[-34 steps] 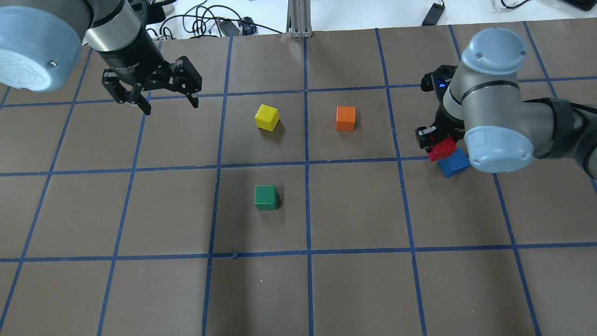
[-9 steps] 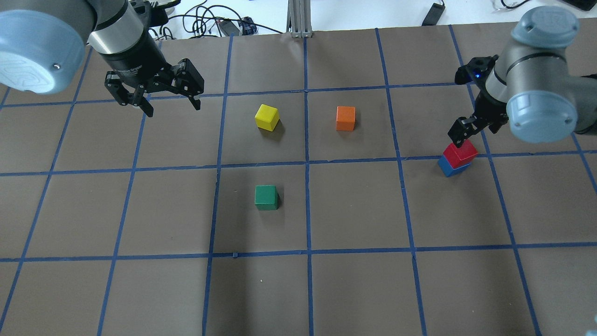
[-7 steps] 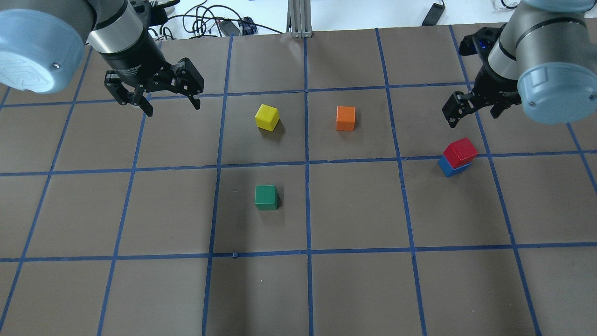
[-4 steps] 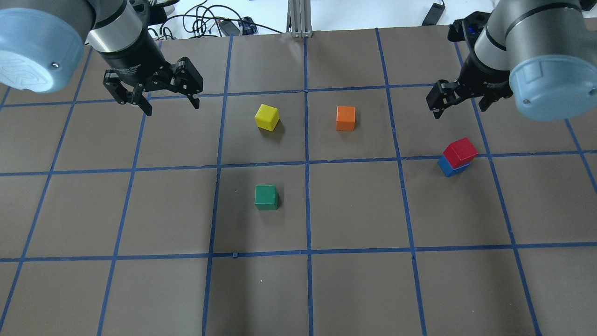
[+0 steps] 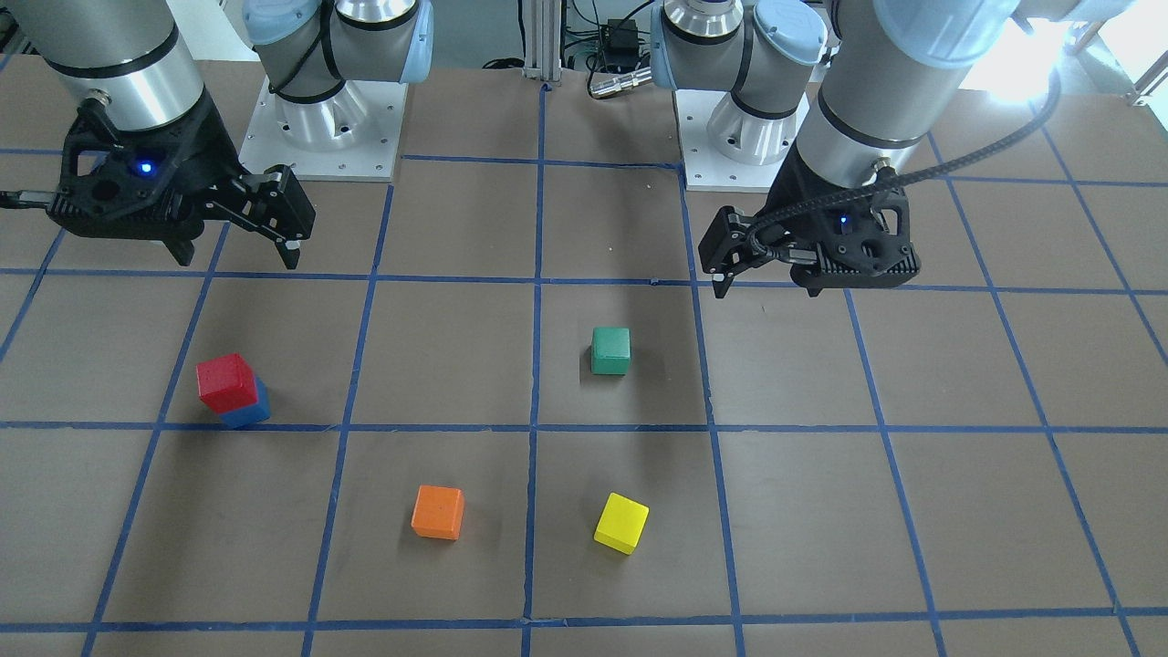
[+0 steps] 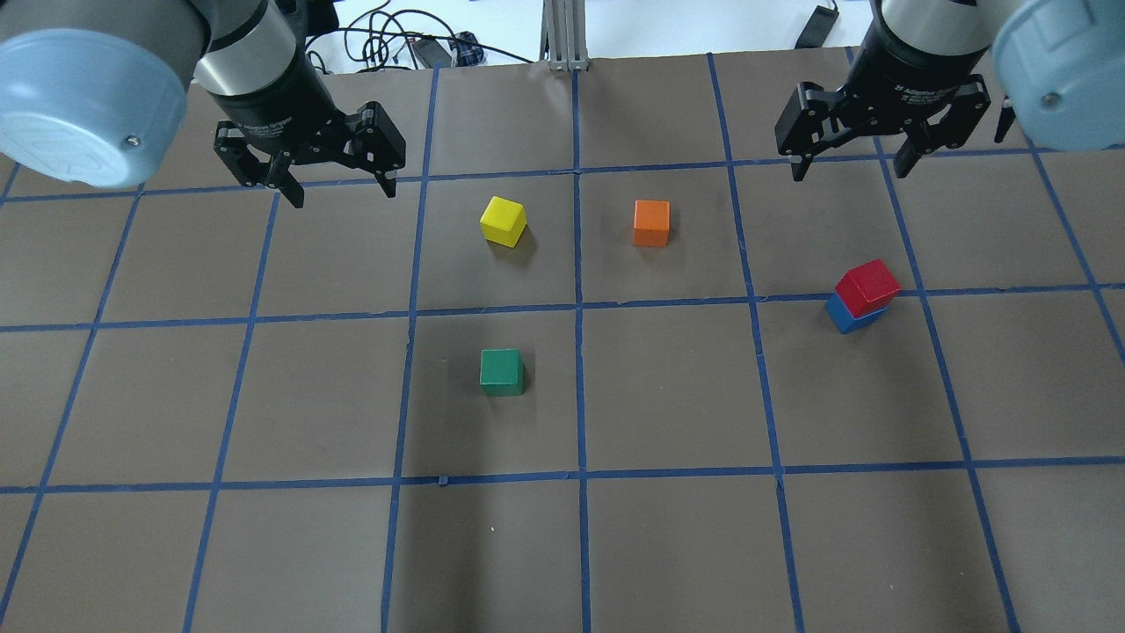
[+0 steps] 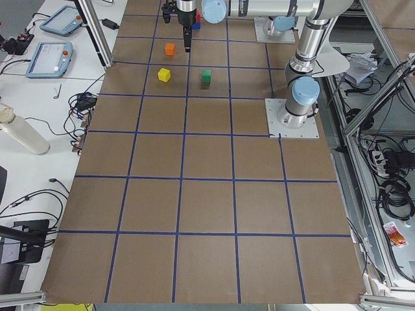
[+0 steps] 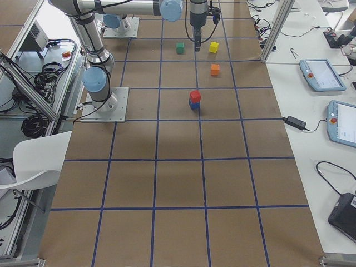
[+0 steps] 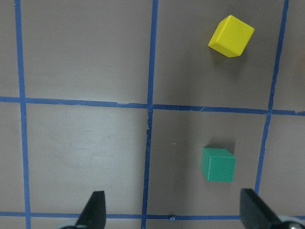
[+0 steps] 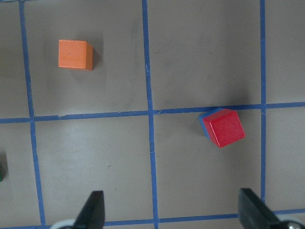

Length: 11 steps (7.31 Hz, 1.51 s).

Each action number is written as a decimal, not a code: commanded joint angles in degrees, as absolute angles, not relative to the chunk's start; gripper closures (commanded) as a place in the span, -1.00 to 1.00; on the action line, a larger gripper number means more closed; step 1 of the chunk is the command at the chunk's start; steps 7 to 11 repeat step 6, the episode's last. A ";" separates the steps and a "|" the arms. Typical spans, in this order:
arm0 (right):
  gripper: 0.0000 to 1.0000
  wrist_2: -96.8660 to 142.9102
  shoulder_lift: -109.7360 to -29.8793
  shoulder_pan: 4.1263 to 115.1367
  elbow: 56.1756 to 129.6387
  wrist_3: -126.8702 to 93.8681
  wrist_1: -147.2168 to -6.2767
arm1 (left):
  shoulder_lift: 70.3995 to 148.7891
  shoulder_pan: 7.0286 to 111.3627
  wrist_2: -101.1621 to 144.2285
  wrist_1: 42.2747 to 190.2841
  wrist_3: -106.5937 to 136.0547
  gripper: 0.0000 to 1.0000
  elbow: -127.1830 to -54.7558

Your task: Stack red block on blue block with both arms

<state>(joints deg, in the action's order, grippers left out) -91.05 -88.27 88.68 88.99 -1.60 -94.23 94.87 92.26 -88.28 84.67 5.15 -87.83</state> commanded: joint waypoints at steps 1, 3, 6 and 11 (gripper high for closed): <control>-1.00 -90.79 -87.28 88.77 87.90 -1.59 -94.57 | 94.13 92.46 -88.33 84.37 4.92 -1.00 -87.98; -1.00 -87.39 -85.44 88.77 85.18 -1.06 -93.61 | 93.87 92.46 -88.33 84.38 4.92 -1.00 -88.07; -0.98 -89.02 -85.34 88.77 85.08 0.71 -93.95 | 93.87 92.37 -88.33 84.46 4.83 -1.00 -88.07; -0.98 -89.02 -85.34 88.77 85.08 0.71 -93.95 | 93.87 92.37 -88.33 84.46 4.83 -1.00 -88.07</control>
